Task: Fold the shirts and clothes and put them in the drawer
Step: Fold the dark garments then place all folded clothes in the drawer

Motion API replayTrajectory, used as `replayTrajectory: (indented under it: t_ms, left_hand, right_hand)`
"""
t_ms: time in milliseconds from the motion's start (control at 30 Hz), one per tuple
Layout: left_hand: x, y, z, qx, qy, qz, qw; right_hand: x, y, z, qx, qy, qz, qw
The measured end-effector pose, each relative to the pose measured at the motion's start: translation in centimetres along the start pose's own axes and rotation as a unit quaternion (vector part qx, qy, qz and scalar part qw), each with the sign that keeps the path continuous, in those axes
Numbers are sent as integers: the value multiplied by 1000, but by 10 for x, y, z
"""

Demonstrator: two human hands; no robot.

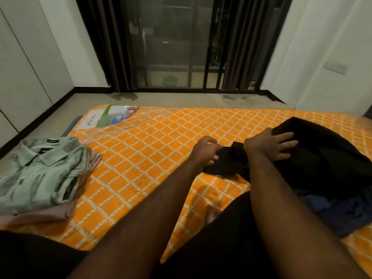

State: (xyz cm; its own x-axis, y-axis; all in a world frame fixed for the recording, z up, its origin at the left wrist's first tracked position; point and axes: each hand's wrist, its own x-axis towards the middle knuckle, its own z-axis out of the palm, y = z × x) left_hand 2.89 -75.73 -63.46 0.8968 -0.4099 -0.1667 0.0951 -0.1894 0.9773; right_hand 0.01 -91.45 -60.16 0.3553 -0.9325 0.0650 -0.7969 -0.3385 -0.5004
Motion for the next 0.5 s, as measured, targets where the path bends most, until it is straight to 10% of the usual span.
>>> replayTrajectory:
  t_ms: [267, 500]
  left_hand:
    - [19, 45, 56, -53, -75, 37, 995]
    - [25, 26, 48, 18, -44, -8, 999]
  right_hand:
    - [14, 10, -2, -3, -43, 30, 999]
    - [2, -3, -4, 231, -44, -65, 970]
